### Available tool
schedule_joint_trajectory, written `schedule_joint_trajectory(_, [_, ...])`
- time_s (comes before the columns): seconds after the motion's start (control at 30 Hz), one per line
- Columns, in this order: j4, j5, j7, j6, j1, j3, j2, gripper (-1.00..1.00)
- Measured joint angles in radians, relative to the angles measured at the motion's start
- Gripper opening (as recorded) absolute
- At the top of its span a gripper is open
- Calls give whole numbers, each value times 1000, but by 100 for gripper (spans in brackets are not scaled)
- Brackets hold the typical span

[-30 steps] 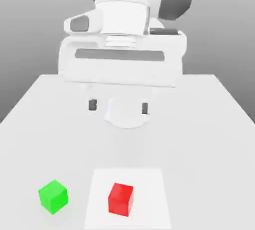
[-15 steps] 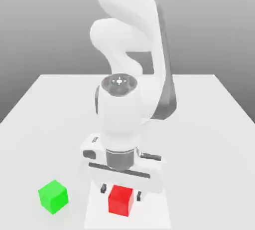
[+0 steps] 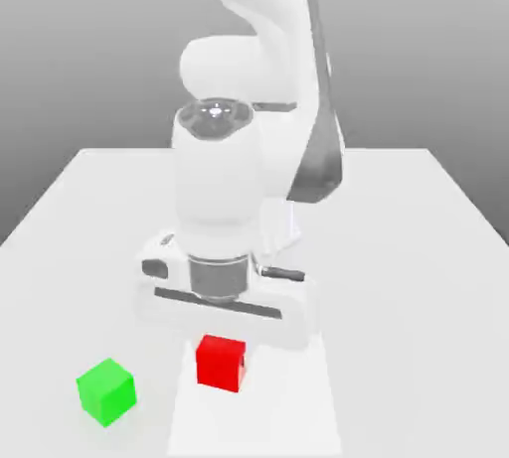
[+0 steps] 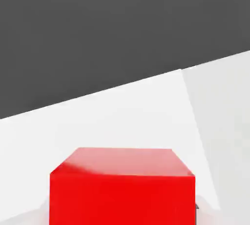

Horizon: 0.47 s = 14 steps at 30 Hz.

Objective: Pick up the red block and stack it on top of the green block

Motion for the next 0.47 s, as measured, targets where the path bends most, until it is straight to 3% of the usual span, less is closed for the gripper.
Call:
schedule_joint_trajectory(0.17, [29, 19, -206, -61, -143, -64, -33, -100])
schedule_joint_trajectory(0.33, [42, 49, -272, 56, -166, -56, 98, -100])
schedule_joint_trajectory(0.37, [43, 54, -276, 84, -170, -52, 127, 100])
schedule_joint_trajectory(0.47, [43, 54, -276, 84, -170, -52, 127, 100])
